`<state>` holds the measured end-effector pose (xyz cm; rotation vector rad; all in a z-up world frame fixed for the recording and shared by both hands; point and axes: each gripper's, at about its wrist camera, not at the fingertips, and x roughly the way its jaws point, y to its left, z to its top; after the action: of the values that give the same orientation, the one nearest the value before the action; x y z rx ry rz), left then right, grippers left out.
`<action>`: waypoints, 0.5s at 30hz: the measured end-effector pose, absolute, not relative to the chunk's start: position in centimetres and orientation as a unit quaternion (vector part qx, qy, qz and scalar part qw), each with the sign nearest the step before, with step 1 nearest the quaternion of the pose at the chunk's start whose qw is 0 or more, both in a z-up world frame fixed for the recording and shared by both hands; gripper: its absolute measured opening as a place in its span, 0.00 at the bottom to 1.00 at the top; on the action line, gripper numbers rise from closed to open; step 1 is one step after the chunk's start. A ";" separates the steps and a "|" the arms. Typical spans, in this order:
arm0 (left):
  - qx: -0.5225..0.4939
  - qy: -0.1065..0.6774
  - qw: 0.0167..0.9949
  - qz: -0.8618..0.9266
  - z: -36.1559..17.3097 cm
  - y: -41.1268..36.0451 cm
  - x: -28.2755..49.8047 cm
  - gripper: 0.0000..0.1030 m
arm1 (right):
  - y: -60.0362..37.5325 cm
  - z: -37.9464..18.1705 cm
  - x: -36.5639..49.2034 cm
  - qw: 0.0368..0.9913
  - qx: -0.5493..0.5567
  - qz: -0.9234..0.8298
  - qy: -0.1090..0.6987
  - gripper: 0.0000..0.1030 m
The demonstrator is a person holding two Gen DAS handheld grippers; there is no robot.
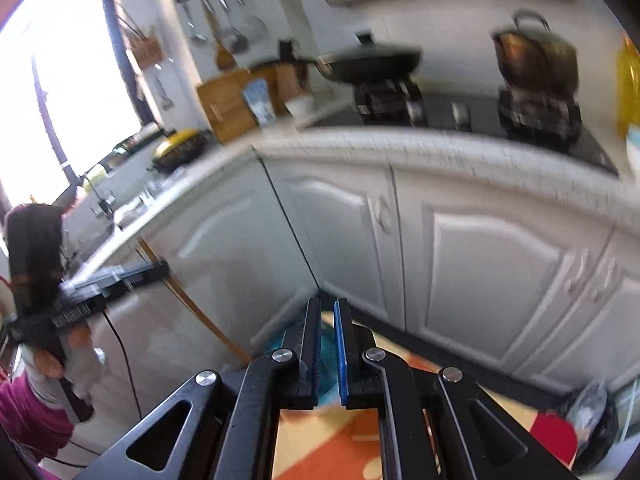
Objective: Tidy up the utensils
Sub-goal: 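Lower both held chopsticks upright into the floral cup with both tools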
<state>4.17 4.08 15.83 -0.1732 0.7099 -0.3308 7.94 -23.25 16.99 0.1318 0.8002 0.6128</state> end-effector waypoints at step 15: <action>-0.091 0.341 0.923 -0.154 15.6 4.2 5.0 0.04 | -35.9 -1.9 8.8 0.812 0.183 0.099 0.546 0.35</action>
<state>4.97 4.18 15.61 -0.1860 0.6994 -0.3163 8.75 -35.95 -1.85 0.3908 1.1655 0.2124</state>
